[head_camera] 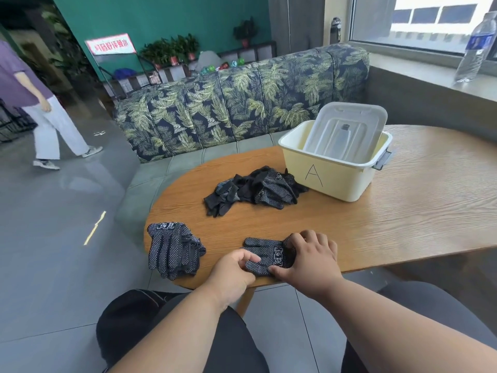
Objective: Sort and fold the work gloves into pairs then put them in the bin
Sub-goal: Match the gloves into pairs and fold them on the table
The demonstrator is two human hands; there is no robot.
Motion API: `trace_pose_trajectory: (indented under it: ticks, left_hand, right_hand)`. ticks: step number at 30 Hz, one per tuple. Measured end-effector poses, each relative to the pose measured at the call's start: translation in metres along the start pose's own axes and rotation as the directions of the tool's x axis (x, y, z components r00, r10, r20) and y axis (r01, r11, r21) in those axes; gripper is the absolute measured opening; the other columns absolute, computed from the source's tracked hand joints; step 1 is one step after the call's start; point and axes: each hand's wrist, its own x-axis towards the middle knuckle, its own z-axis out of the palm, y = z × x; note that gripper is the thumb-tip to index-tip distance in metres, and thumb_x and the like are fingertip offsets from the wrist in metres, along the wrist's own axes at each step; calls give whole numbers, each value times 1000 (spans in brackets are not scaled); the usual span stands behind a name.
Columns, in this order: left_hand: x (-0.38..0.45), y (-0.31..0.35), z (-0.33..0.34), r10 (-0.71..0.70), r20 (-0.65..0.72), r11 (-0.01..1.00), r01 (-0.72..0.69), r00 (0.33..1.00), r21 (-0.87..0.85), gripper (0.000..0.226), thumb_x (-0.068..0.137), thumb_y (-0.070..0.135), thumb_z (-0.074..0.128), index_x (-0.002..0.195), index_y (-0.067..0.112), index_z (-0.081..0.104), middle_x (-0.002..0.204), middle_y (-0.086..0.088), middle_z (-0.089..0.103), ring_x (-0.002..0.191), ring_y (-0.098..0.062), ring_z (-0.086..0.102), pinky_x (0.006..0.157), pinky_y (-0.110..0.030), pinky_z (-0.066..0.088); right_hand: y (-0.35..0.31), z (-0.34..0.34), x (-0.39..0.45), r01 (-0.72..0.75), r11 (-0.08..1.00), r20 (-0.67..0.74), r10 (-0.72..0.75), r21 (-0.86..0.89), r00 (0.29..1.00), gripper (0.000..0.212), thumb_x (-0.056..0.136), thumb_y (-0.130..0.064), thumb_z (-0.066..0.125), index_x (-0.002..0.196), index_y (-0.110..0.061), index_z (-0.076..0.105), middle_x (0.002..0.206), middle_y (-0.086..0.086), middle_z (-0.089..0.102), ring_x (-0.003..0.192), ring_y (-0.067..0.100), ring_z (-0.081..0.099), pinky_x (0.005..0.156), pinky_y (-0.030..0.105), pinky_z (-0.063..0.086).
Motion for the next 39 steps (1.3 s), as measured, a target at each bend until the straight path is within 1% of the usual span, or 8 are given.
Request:
trace_pose_trajectory:
  ticks: [4, 12, 19, 24, 27, 30, 34, 39]
  left_hand:
    - [4, 3, 3, 29, -53, 999, -31, 998, -30, 21, 89, 7, 76, 99, 25, 73, 89, 3, 63, 75, -8, 58, 62, -9, 44]
    - [15, 18, 16, -32, -110, 999, 29, 993, -28, 17, 87, 19, 80, 100, 24, 69, 89, 2, 72, 74, -10, 63, 69, -23, 49]
    - [15, 22, 27, 79, -236, 968, -17, 969, 252, 24, 86, 31, 77, 98, 31, 57, 84, 12, 65, 77, -9, 62, 66, -26, 43]
    - [11, 23, 38, 394, -154, 754, -223, 906, 618, 24, 93, 17, 62, 107, 35, 70, 109, 13, 67, 108, -16, 56, 95, -34, 45]
    - [9, 25, 44, 421, -36, 647, -273, 906, 712, 45, 96, 15, 50, 134, 36, 61, 126, 11, 65, 118, -20, 53, 102, -35, 41]
    - [4, 26, 49, 445, -32, 581, -261, 895, 771, 58, 89, 30, 48, 146, 38, 48, 122, 7, 63, 116, -24, 51, 103, -41, 37]
    - [-3, 19, 64, 500, -6, 495, -280, 866, 823, 66, 79, 59, 48, 142, 39, 47, 108, 1, 52, 106, -28, 48, 96, -45, 36]
    - [-4, 12, 70, 537, -2, 452, -286, 844, 845, 75, 77, 76, 46, 142, 39, 48, 110, -2, 47, 109, -29, 43, 106, -49, 27]
  right_hand:
    - [-1, -1, -1, 3, 1000, 0, -3, 7, 1000, 79, 60, -97, 48, 113, -39, 56, 120, -9, 50, 122, 22, 42, 104, 40, 31]
    - [2, -2, -1, 18, 1000, 19, -18, 11, 1000, 76, 63, -94, 47, 114, -38, 56, 119, -8, 50, 122, 23, 42, 103, 41, 30]
    - [8, -1, 4, -20, 994, 32, 17, 108, 999, 37, 89, -65, 44, 112, -39, 58, 124, -7, 51, 121, 25, 41, 103, 43, 28]
    - [12, -3, 10, -47, 992, 28, 44, 117, 999, 31, 91, -54, 52, 116, -37, 56, 121, -4, 55, 115, 27, 46, 95, 41, 34]
    - [14, -10, 12, -97, 983, 8, 97, 155, 995, 47, 83, -60, 55, 123, -36, 52, 118, -4, 58, 114, 26, 50, 97, 42, 38]
    - [16, -16, 14, -143, 978, 21, 141, 152, 990, 57, 82, -62, 52, 130, -31, 52, 118, -1, 64, 116, 28, 56, 99, 42, 41]
    - [19, -22, 16, -153, 988, 18, 153, -3, 988, 43, 82, -61, 48, 101, -23, 57, 96, 0, 70, 101, 30, 62, 83, 39, 45]
    - [22, -22, 16, -159, 987, 74, 156, 29, 985, 38, 80, -60, 53, 81, -23, 62, 81, -2, 66, 88, 28, 61, 73, 33, 47]
